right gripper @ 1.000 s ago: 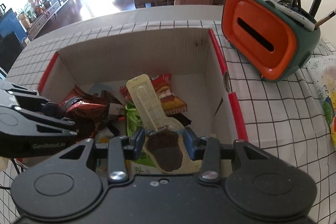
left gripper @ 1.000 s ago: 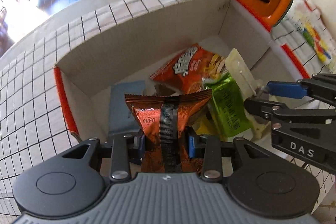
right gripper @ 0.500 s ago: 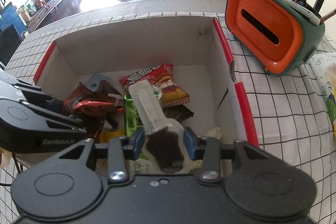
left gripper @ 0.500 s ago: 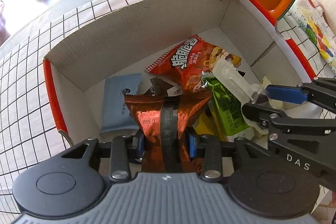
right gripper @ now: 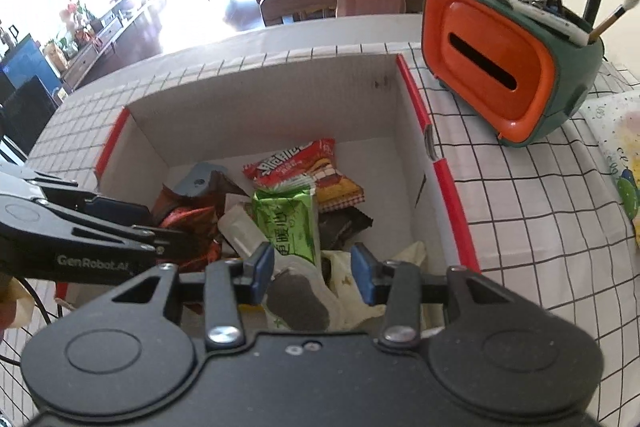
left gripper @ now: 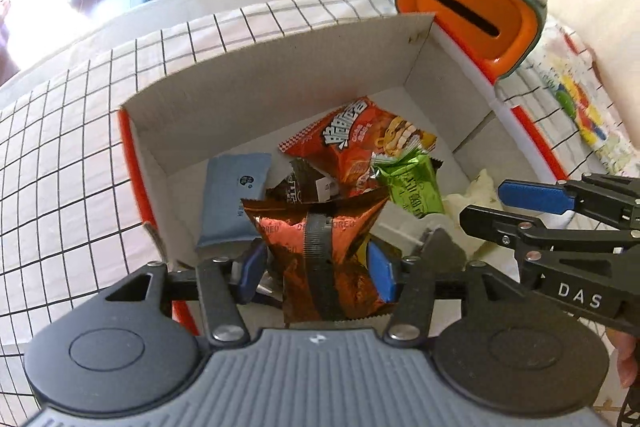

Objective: Organize snacks

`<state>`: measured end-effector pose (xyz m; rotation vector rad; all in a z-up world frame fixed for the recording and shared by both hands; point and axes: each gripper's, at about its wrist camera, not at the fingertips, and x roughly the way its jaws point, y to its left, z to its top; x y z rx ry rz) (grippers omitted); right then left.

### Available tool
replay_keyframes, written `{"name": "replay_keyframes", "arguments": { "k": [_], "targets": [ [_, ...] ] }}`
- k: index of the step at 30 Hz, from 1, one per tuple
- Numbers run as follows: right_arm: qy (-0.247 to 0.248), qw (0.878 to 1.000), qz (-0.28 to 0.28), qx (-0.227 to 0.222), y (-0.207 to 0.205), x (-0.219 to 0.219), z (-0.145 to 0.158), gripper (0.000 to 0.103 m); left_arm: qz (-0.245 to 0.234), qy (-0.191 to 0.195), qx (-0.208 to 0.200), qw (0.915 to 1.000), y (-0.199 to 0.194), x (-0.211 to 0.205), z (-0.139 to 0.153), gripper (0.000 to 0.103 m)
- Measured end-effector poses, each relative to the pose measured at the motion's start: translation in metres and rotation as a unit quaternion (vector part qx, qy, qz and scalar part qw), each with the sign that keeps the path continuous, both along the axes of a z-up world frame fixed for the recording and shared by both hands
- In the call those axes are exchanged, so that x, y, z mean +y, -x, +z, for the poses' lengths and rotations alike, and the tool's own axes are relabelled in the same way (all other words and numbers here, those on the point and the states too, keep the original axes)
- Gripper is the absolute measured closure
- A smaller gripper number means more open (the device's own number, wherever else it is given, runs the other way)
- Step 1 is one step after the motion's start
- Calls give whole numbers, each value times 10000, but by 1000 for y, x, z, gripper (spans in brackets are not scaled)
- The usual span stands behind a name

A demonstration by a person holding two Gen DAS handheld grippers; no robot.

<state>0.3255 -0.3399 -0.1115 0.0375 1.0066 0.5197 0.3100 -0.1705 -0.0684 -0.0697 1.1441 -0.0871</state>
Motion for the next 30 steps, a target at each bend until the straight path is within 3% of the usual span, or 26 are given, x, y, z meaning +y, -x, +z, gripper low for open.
{"name": "replay_keyframes", "arguments": {
  "k": [4,9,14,18,22,24,30],
  "targets": [
    [-135,9997,-36,-201,9,-6,11,57,47,97,-258,9996,15,6,16,41],
    [-220,9989,-42,-419,25,-10,25,44,128,191,-519,9984,32,10,33,39],
    [-293,9977,33,-603,40,-11,40,40,105,89,-857,9962,51,13,52,38],
    [-463,9956,25,-817,54,-14,55,20,72,19,-1230,9924,68,15,67,30],
    [-527,9935,97,-1002,68,-14,67,15,15,-62,-1517,9884,85,19,79,25],
    [-553,9919,126,-1134,75,-13,73,6,-3,-71,-1642,9864,93,20,83,22],
    [-635,9874,180,-1436,92,-11,87,0,3,-94,-1869,9823,112,25,94,19]
  ]
}}
